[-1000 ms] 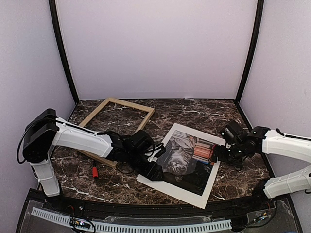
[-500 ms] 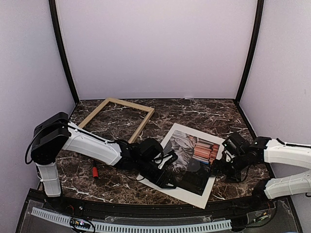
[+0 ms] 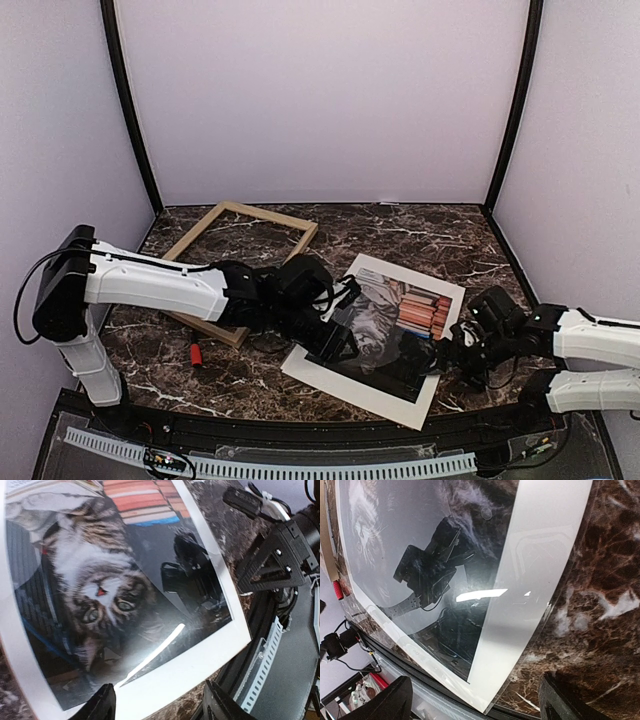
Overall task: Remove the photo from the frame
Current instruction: Move the mat board to the center of the board.
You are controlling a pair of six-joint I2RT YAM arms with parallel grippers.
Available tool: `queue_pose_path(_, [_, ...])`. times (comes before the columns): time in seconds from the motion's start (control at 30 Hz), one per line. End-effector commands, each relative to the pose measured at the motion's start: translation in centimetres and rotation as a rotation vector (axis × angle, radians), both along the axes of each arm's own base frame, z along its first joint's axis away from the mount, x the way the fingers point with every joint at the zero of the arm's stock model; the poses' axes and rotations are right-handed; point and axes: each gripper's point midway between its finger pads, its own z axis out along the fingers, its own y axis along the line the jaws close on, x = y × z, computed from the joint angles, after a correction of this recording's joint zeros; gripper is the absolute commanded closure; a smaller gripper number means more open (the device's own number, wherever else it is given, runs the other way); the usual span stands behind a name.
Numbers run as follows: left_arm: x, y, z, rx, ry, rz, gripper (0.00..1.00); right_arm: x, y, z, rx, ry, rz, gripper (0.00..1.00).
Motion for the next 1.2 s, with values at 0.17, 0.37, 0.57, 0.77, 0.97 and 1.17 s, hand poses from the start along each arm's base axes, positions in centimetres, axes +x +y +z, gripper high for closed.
queue_pose_path(0.17, [4.6, 8.4, -1.9, 0.293, -0.084, 0.209, 0.37, -1.2, 1.2, -1.5, 0.093, 0.043, -0.011, 0.19])
queue_pose_path(0.37, [3.9, 10.7, -5.9, 0.346, 0.045, 0.246, 0.36, -1.3, 1.4, -2.4, 0.088, 0.05, -0.005, 0.28])
queue_pose_path(0.57, [2.1, 8.5, -5.7, 0.218, 0.121, 0.148, 0.38, -3.0, 0.4, -2.5, 0.062, 0.082, 0.033, 0.27])
queue_pose_path(0.77, [0.3, 6.8, -5.0, 0.204, 0.15, 0.101, 0.39, -4.7, -0.1, -1.8, 0.06, 0.127, 0.063, 0.16])
queue_pose_path(0.97, [-1.1, 5.2, -5.3, 0.147, 0.199, 0.092, 0.39, -5.0, 0.4, -2.8, 0.075, 0.142, 0.075, 0.16])
queue_pose_path(1.17, [-2.5, 3.7, -7.6, 0.114, 0.266, 0.061, 0.4, -4.3, 1.6, -3.6, 0.119, 0.113, 0.078, 0.16])
